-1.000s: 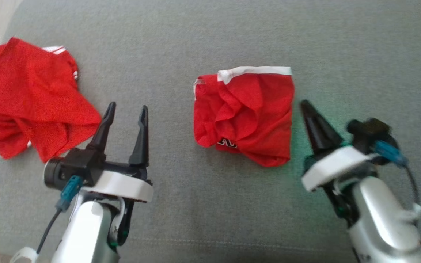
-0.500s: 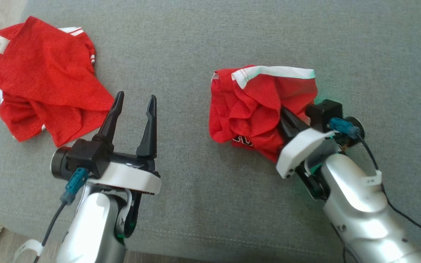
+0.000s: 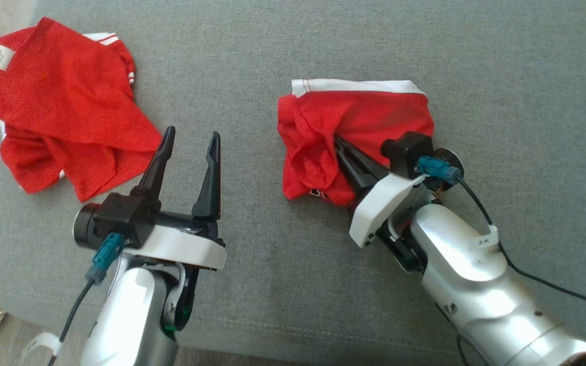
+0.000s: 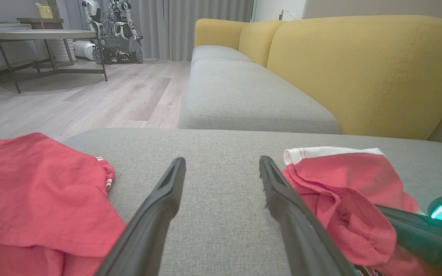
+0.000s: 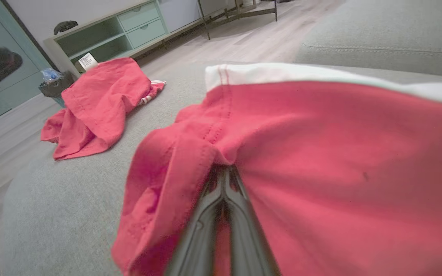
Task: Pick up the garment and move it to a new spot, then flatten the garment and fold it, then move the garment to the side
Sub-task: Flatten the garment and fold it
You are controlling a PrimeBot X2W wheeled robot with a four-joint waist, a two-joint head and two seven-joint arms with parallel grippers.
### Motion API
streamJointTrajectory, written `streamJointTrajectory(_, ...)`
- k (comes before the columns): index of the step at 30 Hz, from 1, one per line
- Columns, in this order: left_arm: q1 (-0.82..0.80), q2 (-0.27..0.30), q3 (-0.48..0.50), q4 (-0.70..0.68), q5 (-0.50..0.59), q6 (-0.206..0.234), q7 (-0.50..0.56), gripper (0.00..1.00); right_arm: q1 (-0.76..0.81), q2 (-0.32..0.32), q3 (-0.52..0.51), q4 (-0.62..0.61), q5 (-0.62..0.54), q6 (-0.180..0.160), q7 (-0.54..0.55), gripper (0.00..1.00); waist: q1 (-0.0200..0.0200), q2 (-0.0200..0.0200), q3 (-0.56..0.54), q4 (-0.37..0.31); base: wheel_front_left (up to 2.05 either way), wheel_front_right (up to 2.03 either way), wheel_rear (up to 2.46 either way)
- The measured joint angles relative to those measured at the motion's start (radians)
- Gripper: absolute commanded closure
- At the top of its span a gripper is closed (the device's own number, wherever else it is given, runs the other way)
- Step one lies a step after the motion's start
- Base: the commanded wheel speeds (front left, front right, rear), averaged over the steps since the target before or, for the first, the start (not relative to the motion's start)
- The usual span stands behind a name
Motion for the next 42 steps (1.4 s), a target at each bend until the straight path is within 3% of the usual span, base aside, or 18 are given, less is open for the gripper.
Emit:
streamJointTrajectory(15,0.0,-0.005,0.004,0.002,0.002,-0.008,0.0,0.0,-0.03,0.001,0.158,-0.008,0.08,0.0,-0.031,1.0,0.0,0.0,-0.006,-0.012,0.0,0.0,0.0)
streamJointTrajectory(19,0.001,-0.005,0.008,0.008,0.003,-0.008,0.0,0.0,-0.027,-0.004,0.127,-0.064,0.095,0.0,-0.075,1.0,0.0,0.0,-0.024,-0.023,0.0,0.0,0.0)
streamJointTrajectory(24,0.007,-0.004,0.019,0.012,0.012,-0.008,0.0,0.0,0.036,-0.067,-0.019,-0.187,0.096,0.0,-0.104,1.0,0.0,0.0,-0.051,-0.048,0.0,0.0,0.0)
streamJointTrajectory(26,0.012,-0.004,0.03,0.012,0.012,-0.008,0.0,0.0,0.095,-0.094,-0.099,-0.231,0.089,0.0,-0.105,0.3,0.0,0.0,-0.062,-0.059,0.0,0.0,0.0)
streamJointTrajectory(27,0.017,-0.003,0.035,0.012,0.012,-0.008,0.0,0.0,0.126,-0.1,-0.142,-0.251,0.081,0.0,-0.105,0.0,0.0,0.0,-0.067,-0.064,0.0,0.0,0.0)
streamJointTrajectory(32,0.045,0.007,0.043,0.014,0.012,-0.008,0.0,0.0,0.265,-0.116,-0.361,-0.369,0.014,0.0,-0.091,0.0,0.0,0.0,-0.091,-0.088,0.0,0.0,0.0)
streamJointTrajectory(42,0.063,0.038,0.07,0.011,0.012,-0.007,0.0,0.0,0.446,-0.078,-0.596,-0.599,-0.12,0.0,0.029,0.0,0.0,0.0,-0.138,-0.118,0.0,0.0,0.0)
